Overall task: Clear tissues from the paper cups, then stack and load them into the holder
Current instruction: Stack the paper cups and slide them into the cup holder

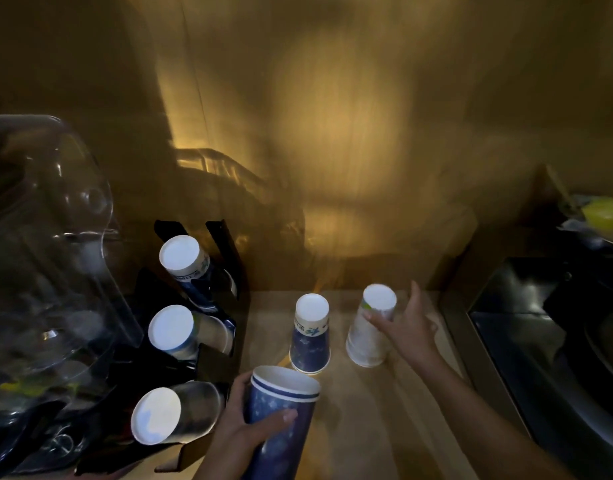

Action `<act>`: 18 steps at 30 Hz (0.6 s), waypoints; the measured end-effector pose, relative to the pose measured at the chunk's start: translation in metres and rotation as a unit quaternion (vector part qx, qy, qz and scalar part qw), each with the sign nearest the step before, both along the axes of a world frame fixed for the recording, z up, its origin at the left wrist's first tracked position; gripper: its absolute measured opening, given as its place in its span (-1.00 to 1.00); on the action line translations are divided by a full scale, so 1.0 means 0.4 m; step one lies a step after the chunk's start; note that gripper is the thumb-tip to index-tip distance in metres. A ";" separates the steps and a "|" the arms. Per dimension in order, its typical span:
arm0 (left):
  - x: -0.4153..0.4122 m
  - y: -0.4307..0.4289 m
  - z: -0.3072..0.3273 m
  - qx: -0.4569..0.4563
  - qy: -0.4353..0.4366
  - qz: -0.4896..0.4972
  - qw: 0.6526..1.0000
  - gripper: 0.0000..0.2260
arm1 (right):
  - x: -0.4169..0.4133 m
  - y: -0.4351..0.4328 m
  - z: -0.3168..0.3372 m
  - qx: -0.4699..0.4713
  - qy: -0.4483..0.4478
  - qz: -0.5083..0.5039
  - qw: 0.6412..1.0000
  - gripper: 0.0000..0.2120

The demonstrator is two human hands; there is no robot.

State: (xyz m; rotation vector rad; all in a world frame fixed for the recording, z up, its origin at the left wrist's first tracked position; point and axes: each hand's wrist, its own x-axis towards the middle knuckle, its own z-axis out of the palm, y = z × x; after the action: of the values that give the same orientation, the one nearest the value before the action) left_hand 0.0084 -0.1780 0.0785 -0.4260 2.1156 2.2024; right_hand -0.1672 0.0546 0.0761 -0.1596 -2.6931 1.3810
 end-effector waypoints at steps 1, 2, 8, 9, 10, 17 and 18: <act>-0.004 0.004 -0.002 0.003 -0.003 0.004 1.000 -0.18 | 0.008 0.005 -0.006 0.011 0.004 -0.007 1.000 -0.02; -0.009 0.009 -0.004 0.007 -0.008 0.006 1.000 -0.17 | 0.019 0.009 -0.009 0.022 0.018 -0.011 1.000 -0.08; -0.042 0.054 -0.015 -0.001 -0.041 0.041 0.998 -0.17 | 0.092 -0.007 0.051 -0.089 0.026 0.109 0.990 -0.75; -0.046 0.062 -0.013 -0.011 -0.044 0.040 0.998 -0.20 | 0.107 -0.015 0.069 -0.100 0.007 0.170 0.980 -0.85; -0.050 0.071 -0.013 -0.017 -0.044 0.035 0.998 -0.24 | 0.121 -0.024 0.086 -0.092 -0.012 0.240 0.966 -0.90; -0.067 0.127 -0.003 -0.064 -0.002 0.026 0.998 -0.38 | 0.180 -0.074 0.125 -0.083 -0.122 0.436 0.888 -0.89; -0.068 0.132 -0.002 -0.078 0.006 0.024 0.997 -0.37 | 0.180 -0.073 0.121 -0.082 -0.133 0.434 0.887 -0.92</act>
State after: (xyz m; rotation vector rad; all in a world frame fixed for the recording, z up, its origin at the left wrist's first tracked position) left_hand -0.0187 -0.1254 0.0775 -0.4788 2.3181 2.0756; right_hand -0.0953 0.0252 0.1245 1.0491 -2.9887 1.8927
